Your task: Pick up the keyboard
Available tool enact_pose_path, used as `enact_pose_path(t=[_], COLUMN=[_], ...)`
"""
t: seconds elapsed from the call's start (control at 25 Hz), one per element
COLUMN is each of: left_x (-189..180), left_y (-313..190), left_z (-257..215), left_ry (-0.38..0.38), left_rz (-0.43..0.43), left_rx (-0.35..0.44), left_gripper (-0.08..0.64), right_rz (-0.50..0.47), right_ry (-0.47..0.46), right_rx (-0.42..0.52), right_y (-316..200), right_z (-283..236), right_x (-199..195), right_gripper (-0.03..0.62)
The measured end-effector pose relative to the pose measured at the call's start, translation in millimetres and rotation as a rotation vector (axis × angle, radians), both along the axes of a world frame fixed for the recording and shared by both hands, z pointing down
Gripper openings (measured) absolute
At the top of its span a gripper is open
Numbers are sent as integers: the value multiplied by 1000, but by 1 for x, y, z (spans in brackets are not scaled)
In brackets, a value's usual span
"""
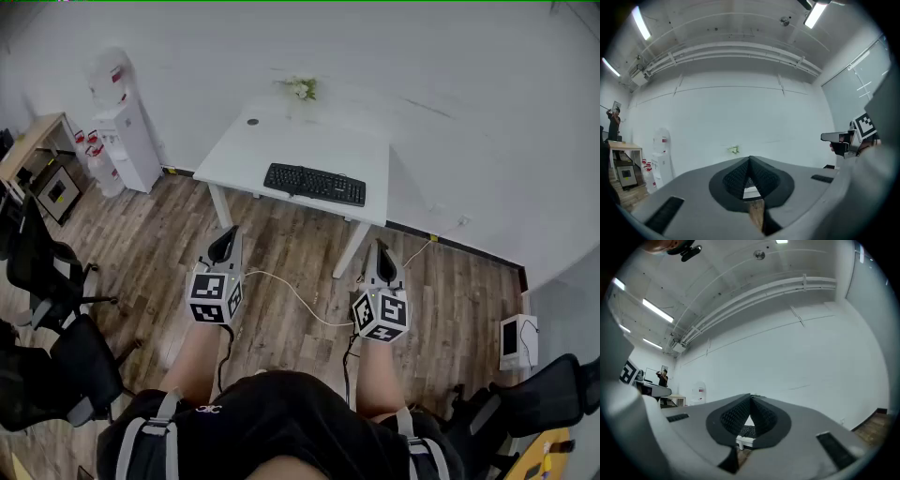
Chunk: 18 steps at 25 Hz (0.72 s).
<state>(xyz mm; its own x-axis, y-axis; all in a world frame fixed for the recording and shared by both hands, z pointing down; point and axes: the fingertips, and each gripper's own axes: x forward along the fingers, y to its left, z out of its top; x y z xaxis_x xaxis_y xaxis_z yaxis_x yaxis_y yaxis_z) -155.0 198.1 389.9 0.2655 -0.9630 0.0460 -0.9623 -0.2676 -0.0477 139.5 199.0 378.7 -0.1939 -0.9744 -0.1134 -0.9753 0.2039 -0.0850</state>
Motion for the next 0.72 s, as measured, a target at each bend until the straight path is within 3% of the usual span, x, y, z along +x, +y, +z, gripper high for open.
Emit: enact_pose_path(t=[0.72], left_x=[-28], left_y=[-4], left_z=[16], left_ry=[0], left_rz=[-9], left_rx=[-36], left_gripper=[9], right_rz=[6], right_ry=[-7], right_rx=[-56], right_y=[-8], right_z=[11], right_x=[-18], right_gripper=[5])
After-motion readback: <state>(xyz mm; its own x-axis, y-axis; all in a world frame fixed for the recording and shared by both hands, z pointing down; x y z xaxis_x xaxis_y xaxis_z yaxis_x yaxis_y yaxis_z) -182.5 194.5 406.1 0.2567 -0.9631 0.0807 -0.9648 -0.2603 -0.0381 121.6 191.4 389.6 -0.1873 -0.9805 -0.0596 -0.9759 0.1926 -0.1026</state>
